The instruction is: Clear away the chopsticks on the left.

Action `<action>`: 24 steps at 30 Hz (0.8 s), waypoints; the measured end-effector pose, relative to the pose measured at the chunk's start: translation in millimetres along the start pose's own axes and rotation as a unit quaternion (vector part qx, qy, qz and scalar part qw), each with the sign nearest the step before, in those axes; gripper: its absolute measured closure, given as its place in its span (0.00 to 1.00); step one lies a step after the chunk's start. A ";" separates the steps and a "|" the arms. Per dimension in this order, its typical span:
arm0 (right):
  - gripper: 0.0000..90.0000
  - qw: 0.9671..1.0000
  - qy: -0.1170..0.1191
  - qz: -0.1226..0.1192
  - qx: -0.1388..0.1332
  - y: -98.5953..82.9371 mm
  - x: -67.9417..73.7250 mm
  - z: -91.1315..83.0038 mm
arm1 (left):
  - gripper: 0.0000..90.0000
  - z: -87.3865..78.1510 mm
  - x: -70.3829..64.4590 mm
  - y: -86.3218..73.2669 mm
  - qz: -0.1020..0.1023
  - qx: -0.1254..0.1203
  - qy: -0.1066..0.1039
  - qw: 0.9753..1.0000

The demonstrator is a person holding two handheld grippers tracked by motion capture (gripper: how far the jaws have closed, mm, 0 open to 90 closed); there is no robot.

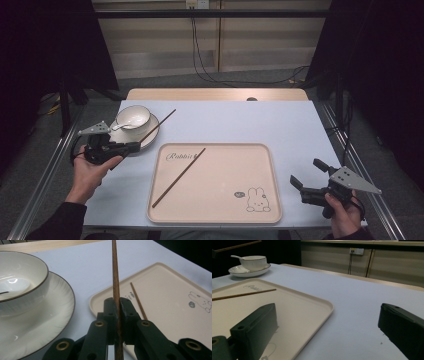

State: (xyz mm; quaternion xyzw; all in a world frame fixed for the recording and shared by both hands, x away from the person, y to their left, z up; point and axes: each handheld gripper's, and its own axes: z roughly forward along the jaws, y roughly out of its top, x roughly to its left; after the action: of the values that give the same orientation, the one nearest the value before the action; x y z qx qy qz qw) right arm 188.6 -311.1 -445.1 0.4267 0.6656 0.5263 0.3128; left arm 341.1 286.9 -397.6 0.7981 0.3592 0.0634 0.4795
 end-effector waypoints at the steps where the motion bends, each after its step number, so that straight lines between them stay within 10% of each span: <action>1: 0.02 1.000 -0.001 0.000 0.000 0.0 0.1 -0.1 | 0.94 0.1 -3.2 -0.3 -0.001 0.003 0.002 1.000; 24: 0.02 1.000 -0.001 0.000 0.000 0.1 0.2 0.1 | 0.94 22.4 -73.5 -4.0 -0.024 0.019 0.019 0.999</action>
State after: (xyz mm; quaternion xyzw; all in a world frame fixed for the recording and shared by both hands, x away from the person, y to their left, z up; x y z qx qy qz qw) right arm 188.6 -310.9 -445.0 0.4271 0.6652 0.5262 0.3133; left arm 295.2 225.2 -394.9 0.7967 0.3882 0.0604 0.4592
